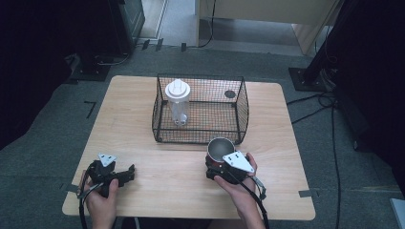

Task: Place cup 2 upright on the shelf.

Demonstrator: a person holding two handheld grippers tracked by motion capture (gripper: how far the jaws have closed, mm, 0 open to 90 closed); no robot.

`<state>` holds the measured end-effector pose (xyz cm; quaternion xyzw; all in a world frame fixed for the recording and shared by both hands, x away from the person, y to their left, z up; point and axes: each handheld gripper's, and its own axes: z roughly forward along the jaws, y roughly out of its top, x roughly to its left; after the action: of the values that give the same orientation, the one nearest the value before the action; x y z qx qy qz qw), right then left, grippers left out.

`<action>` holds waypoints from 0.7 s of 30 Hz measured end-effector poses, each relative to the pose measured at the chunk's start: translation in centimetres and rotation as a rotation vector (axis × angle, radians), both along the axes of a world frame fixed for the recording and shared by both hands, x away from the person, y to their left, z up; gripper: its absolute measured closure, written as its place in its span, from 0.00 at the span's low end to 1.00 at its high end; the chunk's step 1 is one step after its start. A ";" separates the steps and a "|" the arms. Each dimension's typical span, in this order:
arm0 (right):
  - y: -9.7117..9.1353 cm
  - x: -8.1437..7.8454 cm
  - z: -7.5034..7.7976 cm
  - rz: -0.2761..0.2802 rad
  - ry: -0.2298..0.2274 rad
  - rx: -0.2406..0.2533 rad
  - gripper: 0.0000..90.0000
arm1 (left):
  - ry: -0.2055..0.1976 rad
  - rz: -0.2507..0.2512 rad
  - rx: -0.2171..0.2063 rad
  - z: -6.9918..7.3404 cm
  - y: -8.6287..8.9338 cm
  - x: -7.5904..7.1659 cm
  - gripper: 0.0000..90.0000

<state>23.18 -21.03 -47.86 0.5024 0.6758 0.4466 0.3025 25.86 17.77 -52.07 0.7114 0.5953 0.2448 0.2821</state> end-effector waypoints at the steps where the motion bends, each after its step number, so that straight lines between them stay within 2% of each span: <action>1: 0.0 0.0 0.0 0.000 0.002 0.002 0.08 | 0.000 0.000 0.000 0.0 0.0 0.0 0.00; 6: 0.2 0.2 0.0 -0.003 0.008 0.009 0.08 | 0.000 0.000 -0.001 0.0 0.0 0.0 0.00; 16: 0.9 -0.2 0.0 -0.012 -0.018 -0.002 0.09 | 0.000 0.000 -0.001 0.0 0.0 0.0 0.00; 21: 0.8 -0.3 0.6 -0.013 -0.034 0.034 0.09 | -0.001 0.001 -0.001 0.0 0.0 0.0 0.00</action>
<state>22.92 -20.20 -47.26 0.5042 0.6596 0.4643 0.3084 25.87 17.76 -52.07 0.7110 0.5956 0.2447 0.2827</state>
